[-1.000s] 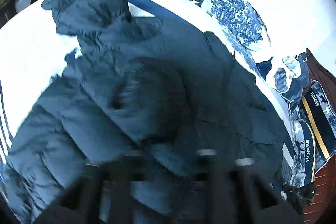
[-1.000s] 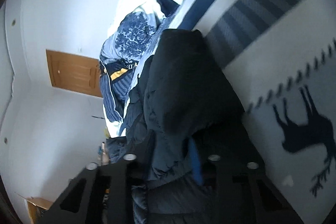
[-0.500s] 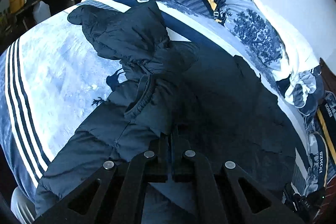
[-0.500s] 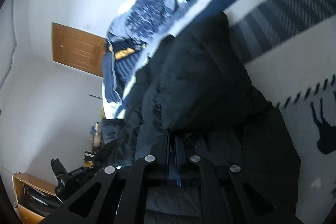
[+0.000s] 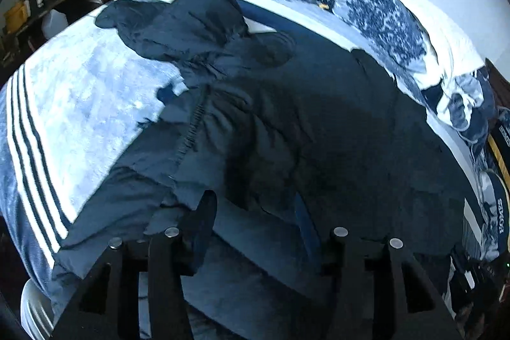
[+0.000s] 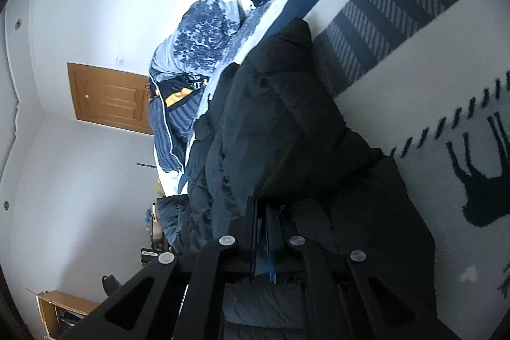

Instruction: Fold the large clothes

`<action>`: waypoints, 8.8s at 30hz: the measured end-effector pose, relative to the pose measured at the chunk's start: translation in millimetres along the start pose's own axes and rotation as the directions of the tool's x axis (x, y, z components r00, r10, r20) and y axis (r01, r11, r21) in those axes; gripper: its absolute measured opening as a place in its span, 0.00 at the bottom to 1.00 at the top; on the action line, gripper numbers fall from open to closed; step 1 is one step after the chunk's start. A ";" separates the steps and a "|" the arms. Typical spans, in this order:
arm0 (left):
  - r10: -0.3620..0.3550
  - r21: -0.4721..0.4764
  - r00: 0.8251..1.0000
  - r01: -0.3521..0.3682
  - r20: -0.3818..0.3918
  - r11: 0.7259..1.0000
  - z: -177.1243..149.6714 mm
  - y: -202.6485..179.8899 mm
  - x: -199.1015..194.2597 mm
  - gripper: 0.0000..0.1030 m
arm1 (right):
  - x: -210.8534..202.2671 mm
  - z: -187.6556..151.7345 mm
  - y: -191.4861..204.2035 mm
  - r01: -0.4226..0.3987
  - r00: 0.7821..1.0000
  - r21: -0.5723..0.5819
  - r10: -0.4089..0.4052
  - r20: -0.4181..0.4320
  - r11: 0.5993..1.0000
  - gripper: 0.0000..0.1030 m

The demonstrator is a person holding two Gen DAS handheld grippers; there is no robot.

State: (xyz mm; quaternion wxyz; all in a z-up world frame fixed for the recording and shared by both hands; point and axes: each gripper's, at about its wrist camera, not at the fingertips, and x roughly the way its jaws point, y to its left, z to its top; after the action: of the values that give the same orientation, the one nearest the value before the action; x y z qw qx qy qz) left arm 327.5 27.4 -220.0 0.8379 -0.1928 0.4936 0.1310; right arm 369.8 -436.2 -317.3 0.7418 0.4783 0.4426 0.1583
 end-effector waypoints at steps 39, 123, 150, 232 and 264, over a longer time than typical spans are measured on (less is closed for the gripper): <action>0.090 0.140 0.995 -0.094 0.032 0.986 83.6 -43.1 60.9 0.62 | -13.6 24.5 -26.3 0.163 0.977 0.120 -0.177 0.117 0.979 0.05; -0.089 -0.674 0.955 0.265 0.284 0.689 149.3 372.7 23.2 0.79 | 494.6 -284.2 505.1 0.006 0.948 -0.945 -0.303 -0.099 0.327 0.08; -0.380 0.046 0.913 0.378 0.145 0.925 83.9 73.9 1.3 0.79 | 72.9 -45.7 243.2 0.102 0.970 -0.376 -0.008 0.243 0.921 0.07; -0.032 0.330 0.998 0.009 0.062 0.944 83.8 -38.1 92.0 0.22 | 56.3 28.9 47.5 0.352 0.933 -0.188 -0.329 0.145 0.917 0.07; -0.097 0.213 0.958 0.039 0.270 0.976 -109.7 152.8 -175.7 0.83 | -209.4 -259.1 111.6 0.423 0.890 -0.403 -0.287 0.355 0.812 0.78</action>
State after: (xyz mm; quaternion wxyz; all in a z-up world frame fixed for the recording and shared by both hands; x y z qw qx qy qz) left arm 95.6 108.8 -143.5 0.9185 -0.1017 0.3745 0.0760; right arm 64.5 -371.5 -155.7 0.9060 0.2093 0.3646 0.0493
